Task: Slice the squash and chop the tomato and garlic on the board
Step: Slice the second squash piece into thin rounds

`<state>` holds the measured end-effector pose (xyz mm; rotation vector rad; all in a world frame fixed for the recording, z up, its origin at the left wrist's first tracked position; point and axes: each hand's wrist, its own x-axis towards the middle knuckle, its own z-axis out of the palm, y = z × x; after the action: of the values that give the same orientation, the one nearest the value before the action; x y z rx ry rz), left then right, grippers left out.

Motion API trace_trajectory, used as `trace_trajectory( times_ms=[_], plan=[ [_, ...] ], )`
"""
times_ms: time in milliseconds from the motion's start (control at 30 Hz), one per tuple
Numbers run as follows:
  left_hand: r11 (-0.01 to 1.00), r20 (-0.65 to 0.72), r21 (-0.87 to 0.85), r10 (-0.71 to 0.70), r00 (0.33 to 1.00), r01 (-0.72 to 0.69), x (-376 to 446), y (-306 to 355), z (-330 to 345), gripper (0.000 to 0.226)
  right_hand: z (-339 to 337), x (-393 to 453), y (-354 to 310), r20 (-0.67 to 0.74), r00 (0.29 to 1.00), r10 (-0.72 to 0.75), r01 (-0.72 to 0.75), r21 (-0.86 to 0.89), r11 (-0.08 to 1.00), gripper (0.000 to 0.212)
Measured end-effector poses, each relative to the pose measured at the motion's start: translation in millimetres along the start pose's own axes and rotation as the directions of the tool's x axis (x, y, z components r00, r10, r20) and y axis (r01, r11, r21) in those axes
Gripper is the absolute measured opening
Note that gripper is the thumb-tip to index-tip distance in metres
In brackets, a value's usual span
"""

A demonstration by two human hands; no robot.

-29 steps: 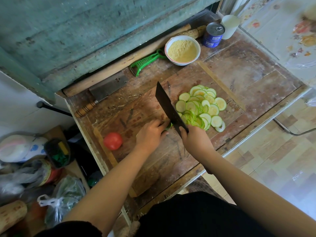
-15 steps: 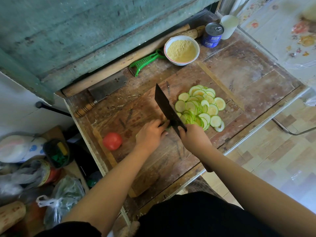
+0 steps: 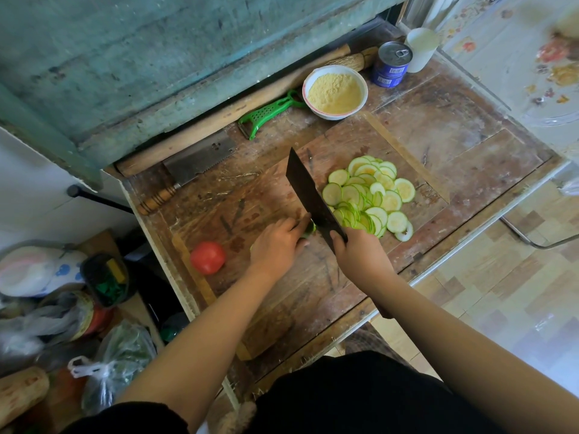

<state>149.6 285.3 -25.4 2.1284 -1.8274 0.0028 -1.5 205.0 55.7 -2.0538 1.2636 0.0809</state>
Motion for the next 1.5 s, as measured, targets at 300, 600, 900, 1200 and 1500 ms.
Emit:
trace_trajectory(
  times_ms=[300, 600, 900, 1200, 1500],
  plan=[
    [0.999, 0.086, -0.023, -0.032, 0.996, 0.034, 0, 0, -1, 0.056, -3, 0, -3, 0.036, 0.999, 0.015, -0.015, -0.002, 1.0, 0.029],
    [0.999, 0.071, -0.025, -0.022, 0.997, 0.024, 0, 2, -1, 0.056, 1, 4, -8, 0.074, 0.996, 0.058, -0.055, -0.038, 0.998, 0.037],
    [0.993, 0.142, -0.051, -0.097, 0.985, 0.105, 2, 1, -4, 0.057, 6, 6, -11, 0.036, 0.998, 0.059, -0.059, -0.004, 0.998, 0.031],
    [0.988, 0.255, -0.039, -0.132, 0.958, 0.147, 3, 5, -12, 0.06, -3, -2, -8, 0.022, 1.0, -0.005, 0.005, -0.003, 1.0, 0.027],
    [0.99, 0.249, -0.028, -0.128, 0.96, 0.139, 3, 6, -12, 0.057, 1, 1, -9, 0.045, 0.999, 0.022, -0.02, -0.032, 0.999, 0.031]
  ],
)
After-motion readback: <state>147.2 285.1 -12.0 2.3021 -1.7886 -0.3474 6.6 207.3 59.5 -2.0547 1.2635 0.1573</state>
